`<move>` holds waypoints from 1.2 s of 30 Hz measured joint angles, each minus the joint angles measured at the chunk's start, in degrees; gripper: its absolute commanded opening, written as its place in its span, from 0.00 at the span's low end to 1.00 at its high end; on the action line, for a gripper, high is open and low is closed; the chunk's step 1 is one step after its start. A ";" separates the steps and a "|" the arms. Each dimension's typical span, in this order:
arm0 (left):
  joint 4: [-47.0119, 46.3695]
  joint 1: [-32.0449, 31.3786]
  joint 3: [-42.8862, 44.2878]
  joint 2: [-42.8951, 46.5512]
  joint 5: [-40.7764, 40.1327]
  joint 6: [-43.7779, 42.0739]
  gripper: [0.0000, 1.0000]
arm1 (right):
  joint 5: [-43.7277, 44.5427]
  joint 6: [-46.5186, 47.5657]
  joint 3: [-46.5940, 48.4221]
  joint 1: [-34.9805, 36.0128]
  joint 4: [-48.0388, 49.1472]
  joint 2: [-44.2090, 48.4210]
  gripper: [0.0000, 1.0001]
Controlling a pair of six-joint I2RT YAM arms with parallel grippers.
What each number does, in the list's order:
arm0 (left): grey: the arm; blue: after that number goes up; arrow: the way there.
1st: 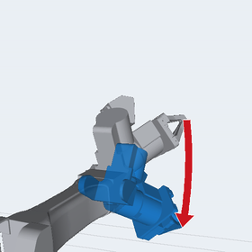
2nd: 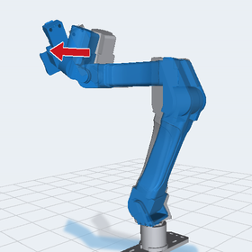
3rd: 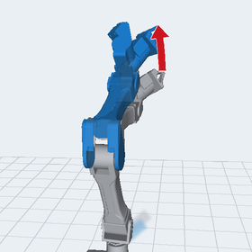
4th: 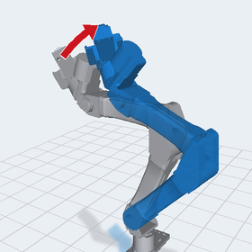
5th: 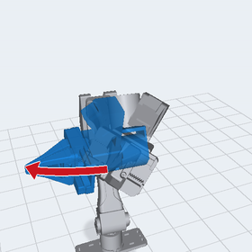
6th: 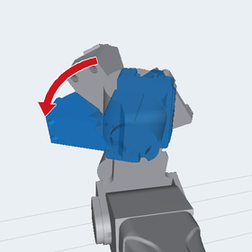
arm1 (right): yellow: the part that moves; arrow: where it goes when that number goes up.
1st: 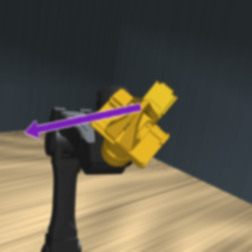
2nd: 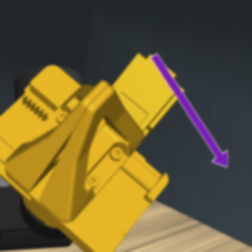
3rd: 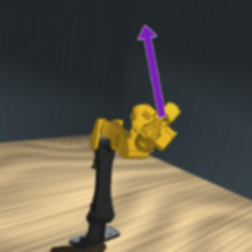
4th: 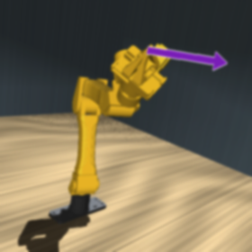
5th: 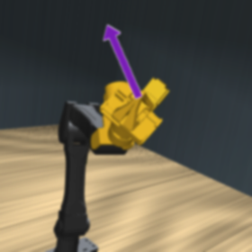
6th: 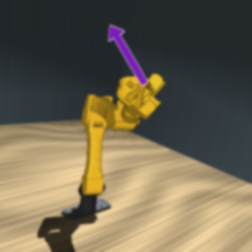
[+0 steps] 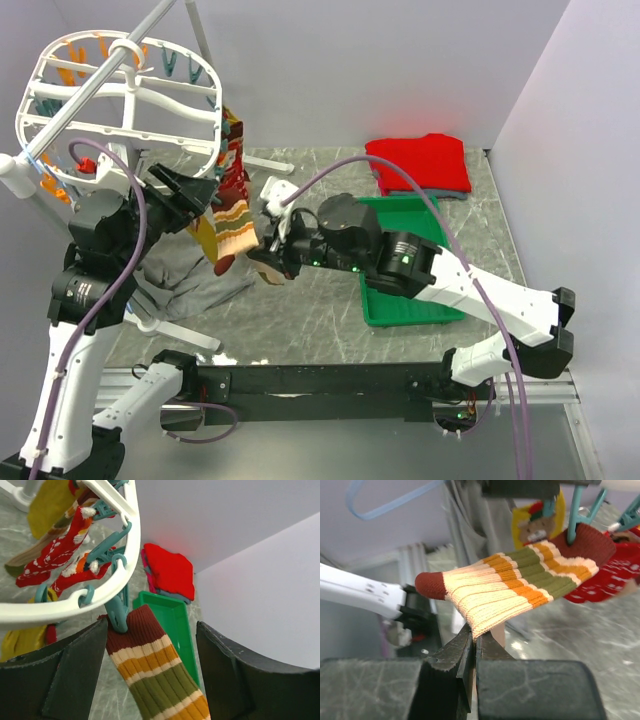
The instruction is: Remove the socks clipped to the hanger
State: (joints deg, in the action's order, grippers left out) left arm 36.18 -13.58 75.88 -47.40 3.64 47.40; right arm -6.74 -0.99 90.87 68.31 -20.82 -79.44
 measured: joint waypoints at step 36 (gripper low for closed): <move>-9.79 0.00 -11.06 -1.97 -11.04 -7.76 0.72 | 33.64 20.48 3.82 13.42 0.72 -10.75 0.00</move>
State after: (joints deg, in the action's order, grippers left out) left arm 26.39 -13.58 64.82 -49.36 -7.40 39.64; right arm 26.89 19.49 94.70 81.73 -20.10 -90.19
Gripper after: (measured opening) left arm 0.716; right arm 0.023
